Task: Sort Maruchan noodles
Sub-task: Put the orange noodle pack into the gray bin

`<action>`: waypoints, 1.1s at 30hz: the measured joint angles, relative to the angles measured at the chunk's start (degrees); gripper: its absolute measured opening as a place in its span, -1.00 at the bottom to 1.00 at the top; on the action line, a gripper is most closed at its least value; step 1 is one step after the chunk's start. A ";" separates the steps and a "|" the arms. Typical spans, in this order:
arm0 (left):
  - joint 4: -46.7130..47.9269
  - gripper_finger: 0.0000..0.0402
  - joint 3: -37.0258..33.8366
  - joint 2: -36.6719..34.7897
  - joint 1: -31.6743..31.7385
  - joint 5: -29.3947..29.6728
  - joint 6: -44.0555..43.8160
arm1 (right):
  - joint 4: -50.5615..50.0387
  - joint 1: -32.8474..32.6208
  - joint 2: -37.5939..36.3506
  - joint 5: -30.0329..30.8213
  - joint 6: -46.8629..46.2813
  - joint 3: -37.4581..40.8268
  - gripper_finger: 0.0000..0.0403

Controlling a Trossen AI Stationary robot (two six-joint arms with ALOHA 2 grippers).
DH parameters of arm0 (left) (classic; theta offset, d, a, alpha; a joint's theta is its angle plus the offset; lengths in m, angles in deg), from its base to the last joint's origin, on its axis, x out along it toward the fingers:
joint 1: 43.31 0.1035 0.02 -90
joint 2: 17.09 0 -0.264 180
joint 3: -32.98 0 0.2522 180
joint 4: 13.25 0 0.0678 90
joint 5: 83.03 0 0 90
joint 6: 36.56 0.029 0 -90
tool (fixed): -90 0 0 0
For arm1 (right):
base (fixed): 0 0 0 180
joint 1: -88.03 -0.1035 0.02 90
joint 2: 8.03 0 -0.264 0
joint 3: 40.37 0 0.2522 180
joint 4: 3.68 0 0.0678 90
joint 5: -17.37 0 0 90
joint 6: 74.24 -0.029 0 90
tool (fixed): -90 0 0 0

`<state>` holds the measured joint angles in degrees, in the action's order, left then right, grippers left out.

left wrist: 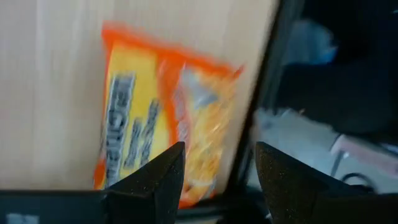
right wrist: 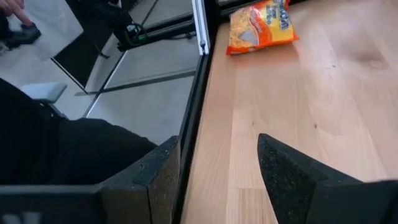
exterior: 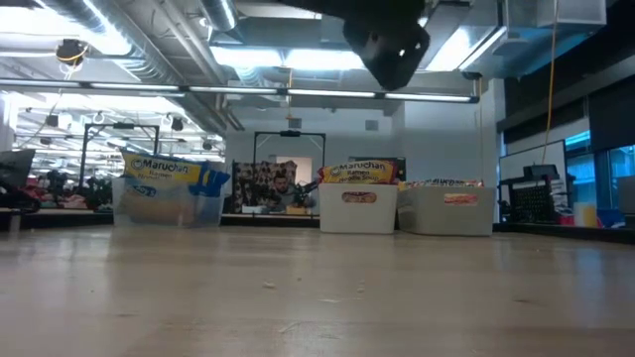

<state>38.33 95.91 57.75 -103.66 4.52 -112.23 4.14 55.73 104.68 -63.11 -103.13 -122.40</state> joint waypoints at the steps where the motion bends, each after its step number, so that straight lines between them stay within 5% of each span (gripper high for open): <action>1: 0.41 -0.06 -0.02 1.41 -0.60 -1.39 -1.34 | 0.90 0.01 0.36 0.14 0.00 0.00 -0.02; 16: -4.74 -0.06 0.28 15.62 -2.52 -6.67 -2.90 | 0.96 0.07 0.54 0.43 0.18 0.00 -0.02; 26: -3.70 -0.06 1.46 15.64 4.59 5.66 20.48 | 0.96 0.17 0.54 0.41 0.20 0.00 -0.02; 33: -4.64 -0.06 1.41 15.97 12.76 8.11 36.34 | 0.87 0.17 0.54 0.41 0.20 0.00 -0.02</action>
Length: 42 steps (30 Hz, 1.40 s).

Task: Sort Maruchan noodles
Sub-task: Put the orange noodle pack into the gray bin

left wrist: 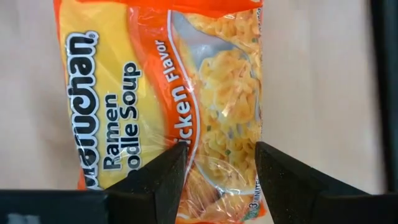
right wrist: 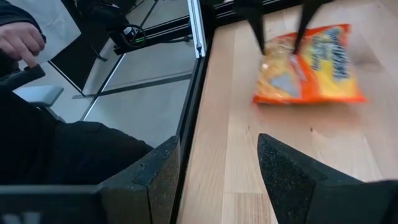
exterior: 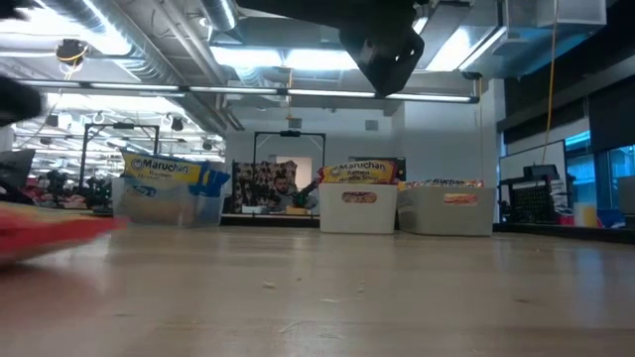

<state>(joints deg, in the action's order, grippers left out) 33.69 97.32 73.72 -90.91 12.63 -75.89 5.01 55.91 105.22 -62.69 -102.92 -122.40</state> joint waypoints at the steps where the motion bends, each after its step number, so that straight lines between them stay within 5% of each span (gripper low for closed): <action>1: -0.32 -0.06 -0.03 0.02 1.10 0.80 2.01 | -0.02 0.00 0.00 0.00 0.02 0.00 -0.02; 11: -6.85 -0.06 -0.14 0.13 9.60 8.08 26.47 | 1.74 1.25 0.00 -0.14 0.34 0.00 -0.02; 15: -6.40 -0.06 1.30 -0.14 11.24 9.63 29.16 | 4.86 2.30 -0.04 0.57 1.75 0.00 -0.02; 21: 8.53 -0.06 9.52 -1.27 8.66 9.75 18.64 | 6.08 4.56 -0.09 -0.47 3.09 0.00 -0.02; 25: 10.47 -0.06 8.15 -1.29 3.83 10.94 8.38 | 6.26 8.42 -0.13 -5.09 -1.77 0.00 -0.02; 33: -2.08 -0.06 -1.68 -1.20 -4.49 21.31 -6.00 | -2.12 17.52 -0.15 -16.86 -14.06 -0.02 0.31; 42: -15.54 -0.06 -7.04 -1.20 -5.58 26.18 -3.77 | -8.75 24.92 1.08 -19.61 -18.30 -0.11 0.70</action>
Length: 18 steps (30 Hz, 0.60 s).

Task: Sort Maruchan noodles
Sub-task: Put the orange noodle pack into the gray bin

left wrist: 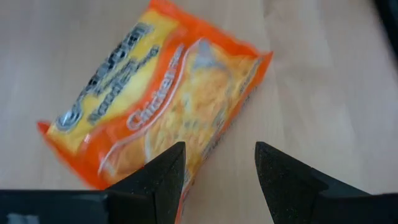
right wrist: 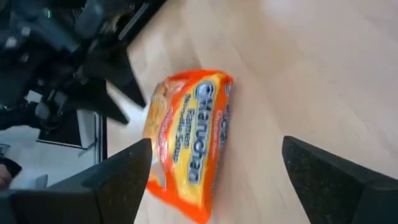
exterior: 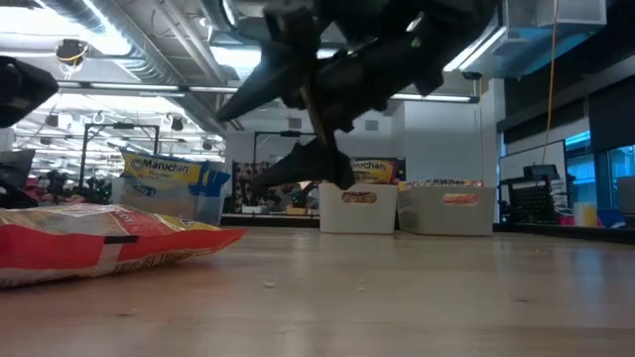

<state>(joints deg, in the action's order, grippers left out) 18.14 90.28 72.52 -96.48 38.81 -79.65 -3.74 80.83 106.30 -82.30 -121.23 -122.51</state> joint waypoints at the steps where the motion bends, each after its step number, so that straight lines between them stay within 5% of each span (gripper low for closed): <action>1: -1.86 -0.06 -0.50 0.00 0.00 0.53 0.62 | 0.39 0.37 0.72 -0.30 -0.51 -0.44 0.70; 18: -19.92 -0.06 -10.01 0.04 0.31 2.68 1.23 | -0.26 0.74 13.35 -11.97 -4.23 -10.47 0.55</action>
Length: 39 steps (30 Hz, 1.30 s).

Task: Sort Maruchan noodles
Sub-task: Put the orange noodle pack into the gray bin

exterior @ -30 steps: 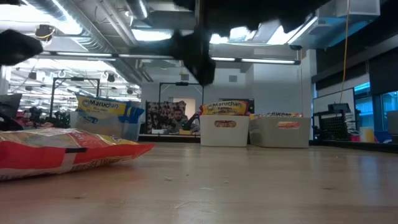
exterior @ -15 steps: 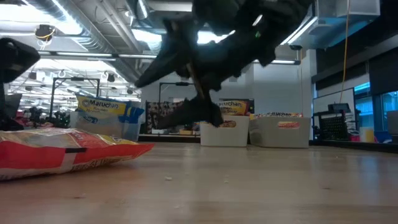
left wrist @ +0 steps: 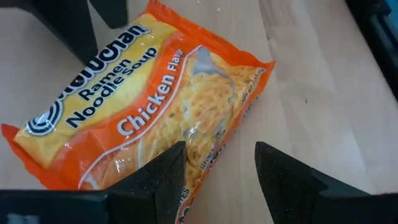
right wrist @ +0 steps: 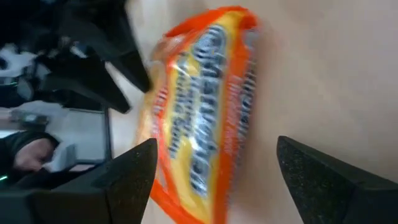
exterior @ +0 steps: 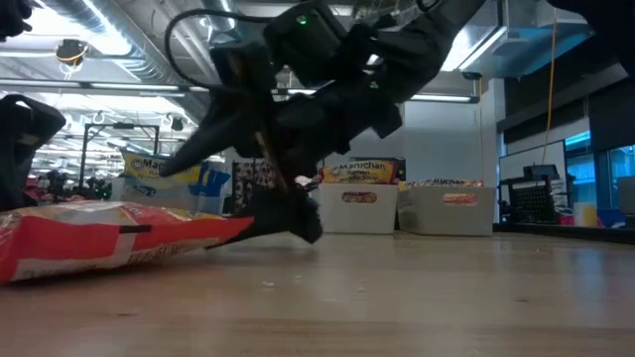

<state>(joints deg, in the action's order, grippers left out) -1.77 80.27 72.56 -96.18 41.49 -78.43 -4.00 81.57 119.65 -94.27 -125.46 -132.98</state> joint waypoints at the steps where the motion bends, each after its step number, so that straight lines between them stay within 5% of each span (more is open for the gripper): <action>1: -0.99 -0.06 -0.60 -0.02 -0.04 0.04 0.00 | 0.26 0.00 0.61 -0.61 0.01 -0.80 0.55; 31: -4.68 -0.06 -3.27 -0.02 -0.09 1.62 0.44 | -3.39 -2.12 7.47 -3.90 -5.32 -11.11 0.55; 39: -4.74 -0.06 -3.27 -0.02 -0.09 1.77 0.46 | -3.12 -3.02 7.45 0.65 -5.83 -11.03 0.48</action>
<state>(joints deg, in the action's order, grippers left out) -6.52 77.01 72.54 -96.26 43.26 -77.97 -7.12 78.55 127.10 -93.62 -131.29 -144.01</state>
